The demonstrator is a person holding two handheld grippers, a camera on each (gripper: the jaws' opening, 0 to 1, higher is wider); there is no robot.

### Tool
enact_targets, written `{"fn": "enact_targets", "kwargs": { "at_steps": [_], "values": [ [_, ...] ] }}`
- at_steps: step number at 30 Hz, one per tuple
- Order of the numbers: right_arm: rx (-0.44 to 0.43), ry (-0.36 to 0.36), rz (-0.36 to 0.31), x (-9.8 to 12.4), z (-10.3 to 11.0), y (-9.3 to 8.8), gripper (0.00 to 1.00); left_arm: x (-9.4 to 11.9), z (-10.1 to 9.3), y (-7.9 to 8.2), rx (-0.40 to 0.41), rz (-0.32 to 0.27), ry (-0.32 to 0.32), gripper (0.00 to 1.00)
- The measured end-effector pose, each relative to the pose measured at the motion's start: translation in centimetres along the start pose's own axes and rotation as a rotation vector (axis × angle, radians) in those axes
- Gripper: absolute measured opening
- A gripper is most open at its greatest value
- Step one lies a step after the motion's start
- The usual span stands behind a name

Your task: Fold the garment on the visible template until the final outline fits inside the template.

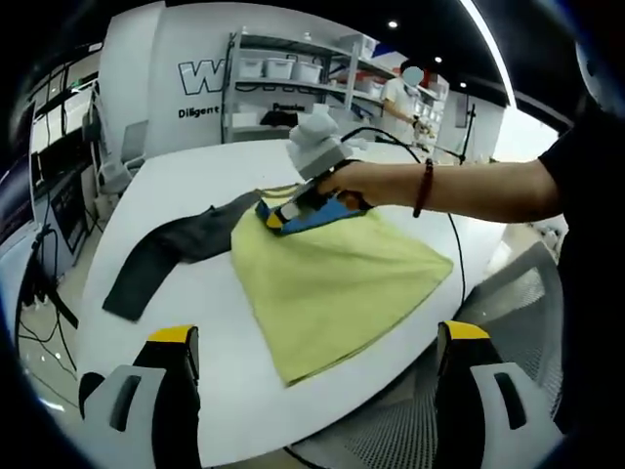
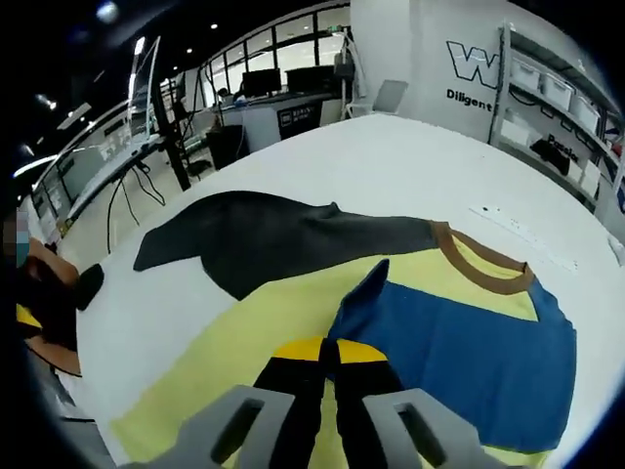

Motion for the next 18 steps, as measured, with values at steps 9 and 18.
{"fn": "enact_targets", "kwargs": {
  "at_steps": [9, 18],
  "values": [
    [0.005, 0.035, -0.001, -0.6, 0.3, -0.6, 0.0, 0.5, 0.5, -0.4, 0.01, 0.001, 0.014, 0.98],
    [-0.014, 0.074, -0.081, 1.1, 0.0, 0.0, 0.21, 0.0, -0.2, -0.2, -0.009, 0.006, 0.009, 0.99]
  ]
}}
Point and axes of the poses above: the point that each gripper's makers call its tool centre point, and the gripper's own axes: x roughly backward along the fingers, z roughly to its left, y roughly out of its top, the point moved 2 cm from there along x, roughly backward along the fingers, and after that the axes turned 14 degrees about x, right-handed, at the moved point
